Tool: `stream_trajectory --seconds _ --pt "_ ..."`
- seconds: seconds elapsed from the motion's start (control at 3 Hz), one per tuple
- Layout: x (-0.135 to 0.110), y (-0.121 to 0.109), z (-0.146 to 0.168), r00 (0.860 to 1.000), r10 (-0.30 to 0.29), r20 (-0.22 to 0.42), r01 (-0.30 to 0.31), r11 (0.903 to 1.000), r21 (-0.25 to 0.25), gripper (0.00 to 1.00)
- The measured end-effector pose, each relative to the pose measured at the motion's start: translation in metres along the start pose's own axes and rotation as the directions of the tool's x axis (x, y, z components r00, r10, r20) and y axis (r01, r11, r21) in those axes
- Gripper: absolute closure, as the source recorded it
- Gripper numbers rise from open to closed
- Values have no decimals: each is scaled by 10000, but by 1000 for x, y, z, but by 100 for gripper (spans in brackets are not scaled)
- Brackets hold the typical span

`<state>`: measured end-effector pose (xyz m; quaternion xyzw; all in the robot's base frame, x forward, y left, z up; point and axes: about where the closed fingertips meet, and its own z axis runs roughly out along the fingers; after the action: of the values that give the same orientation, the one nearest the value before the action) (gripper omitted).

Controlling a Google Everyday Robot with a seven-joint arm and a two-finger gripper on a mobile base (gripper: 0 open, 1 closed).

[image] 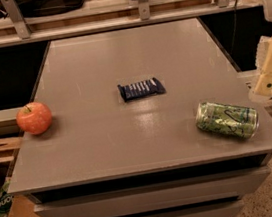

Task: Move rxbar blueberry near apple

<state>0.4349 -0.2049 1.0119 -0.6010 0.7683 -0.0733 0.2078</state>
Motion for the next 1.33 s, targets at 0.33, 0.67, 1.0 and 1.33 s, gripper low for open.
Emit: stream_trajectory --seconds 0.33,0.67,1.0,1.33 --pt "0 0 0 10000 -2 -1 2 10000 0 0" --pt "-18 -7 5 9966 -774 -293 778 9969 132 0" --pt "-48 -14 21 9805 -1909 -470 1912 9815 38 0" --pt "-81 -23 46 9533 -2991 -432 2983 9542 -240 0"
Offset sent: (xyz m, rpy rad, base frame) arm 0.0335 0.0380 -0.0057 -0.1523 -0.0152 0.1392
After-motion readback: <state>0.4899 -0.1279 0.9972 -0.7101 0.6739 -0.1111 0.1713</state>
